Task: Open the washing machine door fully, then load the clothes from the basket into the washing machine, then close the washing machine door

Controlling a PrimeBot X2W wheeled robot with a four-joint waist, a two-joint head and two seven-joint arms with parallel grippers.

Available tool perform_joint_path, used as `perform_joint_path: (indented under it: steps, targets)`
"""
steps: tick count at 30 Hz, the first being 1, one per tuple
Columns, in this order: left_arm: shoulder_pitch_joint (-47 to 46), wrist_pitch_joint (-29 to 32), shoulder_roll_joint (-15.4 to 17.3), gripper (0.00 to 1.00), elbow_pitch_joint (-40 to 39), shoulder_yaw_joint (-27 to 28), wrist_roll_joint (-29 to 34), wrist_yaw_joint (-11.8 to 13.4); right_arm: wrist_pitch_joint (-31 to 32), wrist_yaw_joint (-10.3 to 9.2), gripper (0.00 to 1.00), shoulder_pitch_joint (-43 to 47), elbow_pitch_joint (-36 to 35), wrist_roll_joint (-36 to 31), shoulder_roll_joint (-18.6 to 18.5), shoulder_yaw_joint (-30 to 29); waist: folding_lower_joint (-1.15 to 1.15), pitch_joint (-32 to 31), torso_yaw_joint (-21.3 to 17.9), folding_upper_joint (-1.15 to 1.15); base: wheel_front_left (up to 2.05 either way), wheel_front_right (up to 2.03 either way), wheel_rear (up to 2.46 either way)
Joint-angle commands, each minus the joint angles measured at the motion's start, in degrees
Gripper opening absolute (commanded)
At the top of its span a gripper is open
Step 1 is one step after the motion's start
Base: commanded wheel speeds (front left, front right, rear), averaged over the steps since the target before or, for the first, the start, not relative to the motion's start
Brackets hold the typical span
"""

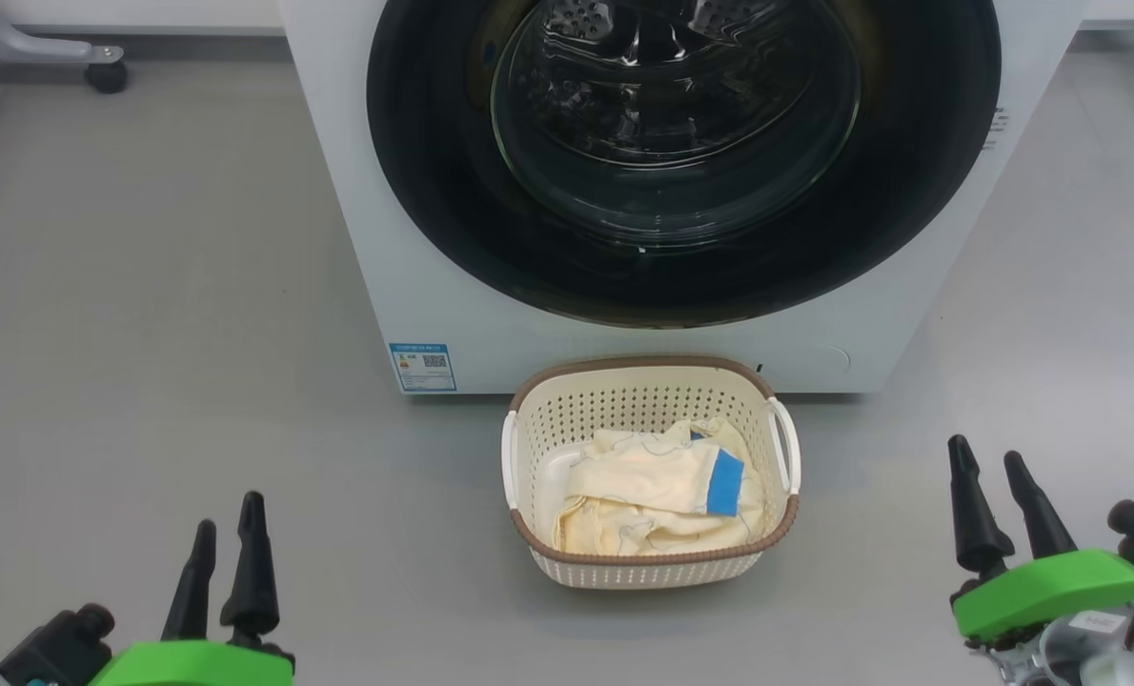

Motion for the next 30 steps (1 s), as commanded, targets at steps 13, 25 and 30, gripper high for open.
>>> perform_joint_path:
  steps: [13, 25, 30]
  targets:
    - [-0.8, -2.8, 1.1, 1.00, -4.5, 1.2, 8.6, -0.3, -3.0, -0.14, 1.00, -0.4, -3.2, -10.3, -2.4, 2.3, 0.00, 0.2, 0.2, 0.00, 0.00, 0.00, 0.00]
    - [-0.7, -4.8, 1.2, 1.00, -6.1, 1.0, 15.1, -0.4, -5.0, -0.15, 1.00, -0.1, -4.9, -18.4, -3.2, 3.4, 0.00, 0.1, 0.2, 0.00, 0.00, 0.00, 0.00]
    - [-0.5, -5.7, 1.3, 1.00, -6.6, 0.7, 18.1, -0.4, -5.9, -0.16, 1.00, 0.1, -5.5, -21.8, -3.6, 3.8, 0.00, 0.0, 0.2, 0.00, 0.00, 0.00, 0.00]
